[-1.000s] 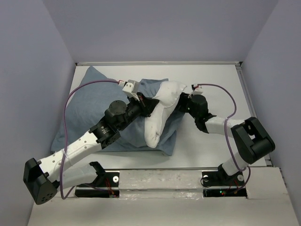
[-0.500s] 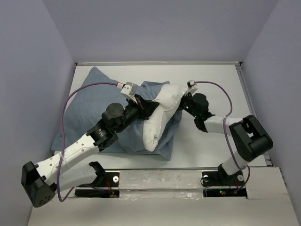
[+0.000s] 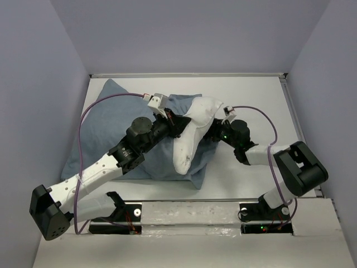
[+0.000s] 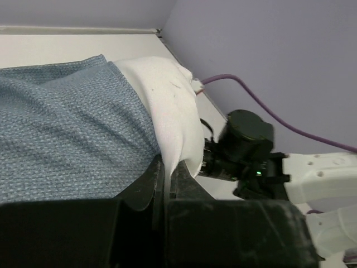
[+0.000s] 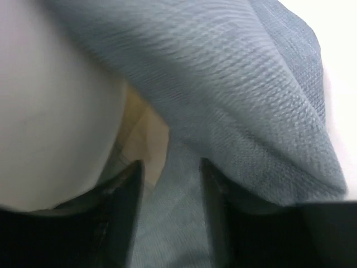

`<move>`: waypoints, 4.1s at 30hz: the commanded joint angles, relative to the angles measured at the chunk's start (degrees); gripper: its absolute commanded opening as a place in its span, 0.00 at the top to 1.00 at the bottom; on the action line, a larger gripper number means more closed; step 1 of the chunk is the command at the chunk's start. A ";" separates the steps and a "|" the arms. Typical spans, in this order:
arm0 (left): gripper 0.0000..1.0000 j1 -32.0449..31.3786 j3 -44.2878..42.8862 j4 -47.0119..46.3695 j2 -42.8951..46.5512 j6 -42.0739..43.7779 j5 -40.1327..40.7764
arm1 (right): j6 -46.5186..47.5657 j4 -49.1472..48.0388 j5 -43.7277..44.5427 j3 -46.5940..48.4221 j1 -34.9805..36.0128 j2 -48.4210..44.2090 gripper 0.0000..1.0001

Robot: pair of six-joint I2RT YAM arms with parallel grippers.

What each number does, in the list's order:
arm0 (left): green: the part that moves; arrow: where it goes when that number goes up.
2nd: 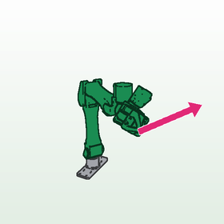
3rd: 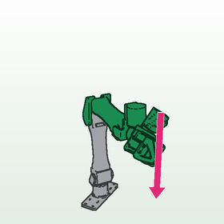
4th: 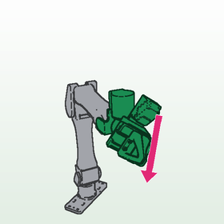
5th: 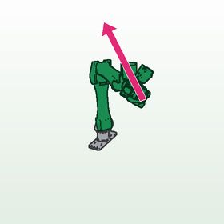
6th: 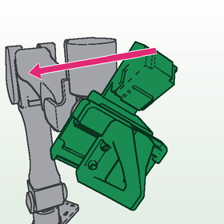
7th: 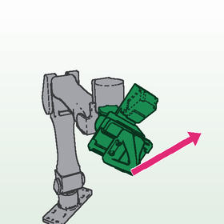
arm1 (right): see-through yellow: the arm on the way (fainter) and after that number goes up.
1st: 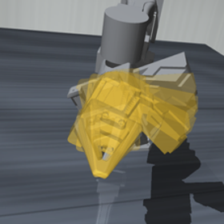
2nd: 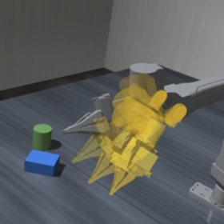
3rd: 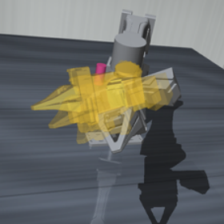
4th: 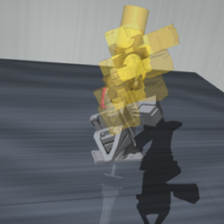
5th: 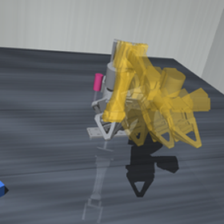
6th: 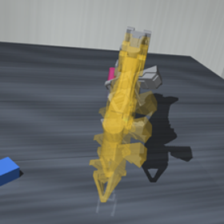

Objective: Put the pillow into the pillowcase

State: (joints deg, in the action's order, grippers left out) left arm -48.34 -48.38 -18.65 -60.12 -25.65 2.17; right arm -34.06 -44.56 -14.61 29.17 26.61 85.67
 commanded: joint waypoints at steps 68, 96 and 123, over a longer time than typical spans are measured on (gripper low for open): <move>1.00 1.40 7.96 -29.87 8.17 -21.11 -15.36 | -1.09 -16.34 2.31 12.14 5.03 16.46 0.74; 1.00 1.49 9.35 -11.49 0.09 12.38 25.77 | 3.29 32.14 -6.47 -0.87 5.03 -22.29 1.00; 1.00 4.39 20.96 -28.80 -3.44 -1.85 6.19 | 0.49 22.94 1.68 0.52 8.88 -12.74 0.69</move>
State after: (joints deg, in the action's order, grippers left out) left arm -44.66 -27.97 -41.76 -67.88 -22.06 14.13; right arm -32.21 -9.91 -11.18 25.19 32.27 65.25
